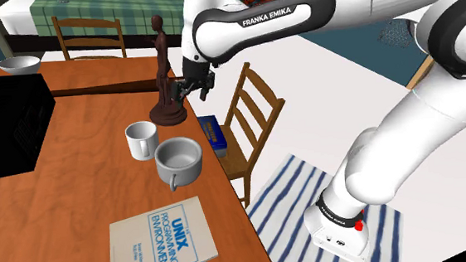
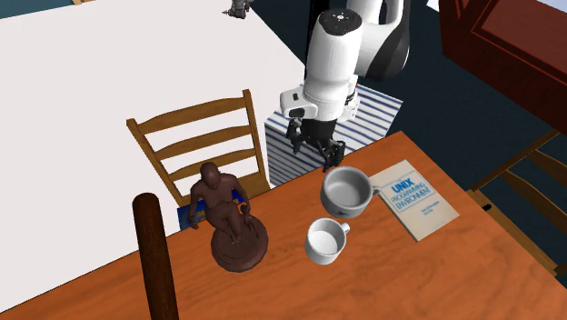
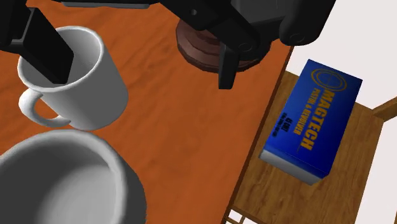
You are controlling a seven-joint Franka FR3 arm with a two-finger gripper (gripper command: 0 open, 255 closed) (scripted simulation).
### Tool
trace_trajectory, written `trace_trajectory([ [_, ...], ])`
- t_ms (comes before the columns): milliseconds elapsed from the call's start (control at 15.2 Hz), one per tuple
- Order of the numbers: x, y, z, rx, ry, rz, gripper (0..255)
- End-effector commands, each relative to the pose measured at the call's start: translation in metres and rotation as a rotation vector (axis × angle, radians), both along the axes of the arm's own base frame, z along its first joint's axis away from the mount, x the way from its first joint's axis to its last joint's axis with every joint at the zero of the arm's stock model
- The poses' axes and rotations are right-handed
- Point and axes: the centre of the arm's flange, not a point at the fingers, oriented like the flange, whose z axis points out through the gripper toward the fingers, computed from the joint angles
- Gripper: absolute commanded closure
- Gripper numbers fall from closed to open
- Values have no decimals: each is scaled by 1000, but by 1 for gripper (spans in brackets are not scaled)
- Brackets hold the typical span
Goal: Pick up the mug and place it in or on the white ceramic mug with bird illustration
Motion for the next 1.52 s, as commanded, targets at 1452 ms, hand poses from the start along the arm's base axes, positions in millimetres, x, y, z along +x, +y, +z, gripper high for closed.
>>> trace_trajectory([
  [1452,120,79,-132,-6,22,13,0],
])
